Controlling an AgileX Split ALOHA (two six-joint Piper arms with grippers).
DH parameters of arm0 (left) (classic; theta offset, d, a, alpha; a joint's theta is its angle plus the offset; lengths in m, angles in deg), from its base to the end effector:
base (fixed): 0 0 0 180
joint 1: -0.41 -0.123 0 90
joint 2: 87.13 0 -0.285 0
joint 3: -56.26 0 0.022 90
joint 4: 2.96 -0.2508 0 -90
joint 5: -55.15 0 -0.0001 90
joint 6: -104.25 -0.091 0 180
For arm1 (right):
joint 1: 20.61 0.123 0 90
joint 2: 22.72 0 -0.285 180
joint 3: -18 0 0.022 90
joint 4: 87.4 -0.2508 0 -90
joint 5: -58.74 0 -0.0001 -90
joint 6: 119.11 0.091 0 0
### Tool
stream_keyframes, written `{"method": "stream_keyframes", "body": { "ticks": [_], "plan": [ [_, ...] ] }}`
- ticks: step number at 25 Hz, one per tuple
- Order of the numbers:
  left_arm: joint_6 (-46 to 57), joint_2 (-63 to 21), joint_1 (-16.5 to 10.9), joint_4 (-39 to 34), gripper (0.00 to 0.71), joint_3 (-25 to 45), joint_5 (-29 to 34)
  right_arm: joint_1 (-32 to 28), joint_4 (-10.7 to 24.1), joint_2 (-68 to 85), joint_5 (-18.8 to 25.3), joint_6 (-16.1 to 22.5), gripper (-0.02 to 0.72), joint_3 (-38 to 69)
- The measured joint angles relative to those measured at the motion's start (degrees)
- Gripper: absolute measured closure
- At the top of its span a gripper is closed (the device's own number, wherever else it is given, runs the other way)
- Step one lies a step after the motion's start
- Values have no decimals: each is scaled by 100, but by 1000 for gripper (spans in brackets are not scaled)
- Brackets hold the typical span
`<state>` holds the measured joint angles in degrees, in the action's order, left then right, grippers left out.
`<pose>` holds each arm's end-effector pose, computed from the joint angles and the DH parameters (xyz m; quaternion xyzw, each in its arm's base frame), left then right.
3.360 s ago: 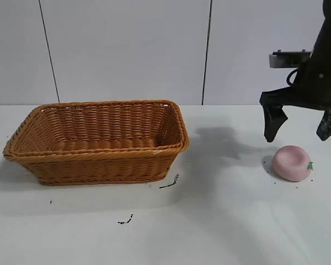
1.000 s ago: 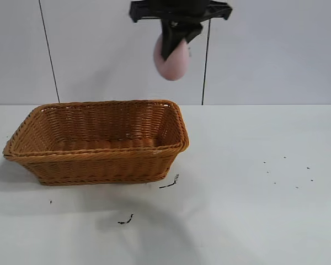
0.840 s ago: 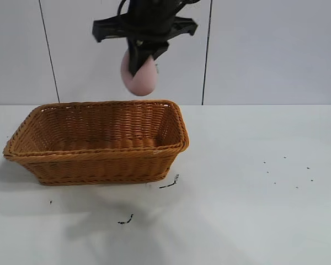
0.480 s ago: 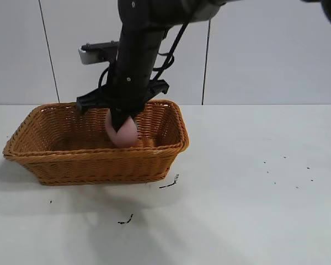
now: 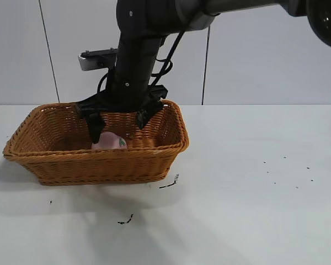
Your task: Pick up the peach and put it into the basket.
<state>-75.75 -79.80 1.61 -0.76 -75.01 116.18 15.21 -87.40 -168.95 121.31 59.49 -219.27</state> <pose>-0.0060 -0.0029 0.2762 0.0098 0.8528 -0.0246 0.5215 0.4302 0.3105 0.2279 -0.3093 0.9186 0.0728 0.2349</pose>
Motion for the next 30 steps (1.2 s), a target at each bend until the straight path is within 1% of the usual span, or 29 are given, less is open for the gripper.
{"method": "stream_keyframes", "body": {
  "ticks": [3, 6, 9, 15, 19, 22, 24, 30],
  "plan": [
    [0, 0, 0, 0, 17, 0, 0, -181, 61, 180, 65, -11, 8, -39],
    [0, 0, 0, 0, 17, 0, 0, -580, 125, 223, 142, -18, 8, -39],
    [0, 0, 0, 0, 17, 0, 0, -1161, 153, 223, 352, -18, 8, -39],
    [0, 0, 0, 0, 17, 0, 0, -2495, 200, 223, 526, -18, 8, -39],
    [0, 0, 0, 0, 17, 0, 0, -3185, 142, 223, 673, -18, 8, -39],
    [0, 0, 0, 0, 17, 0, 0, -3527, 54, 223, 679, -18, 8, -39],
    [0, 0, 0, 0, 17, 0, 0, -3651, -31, 238, 679, -18, 8, -39],
    [0, 0, 0, 0, 17, 0, 0, -3667, -85, 693, 679, -65, 8, 155]
  ]
}}
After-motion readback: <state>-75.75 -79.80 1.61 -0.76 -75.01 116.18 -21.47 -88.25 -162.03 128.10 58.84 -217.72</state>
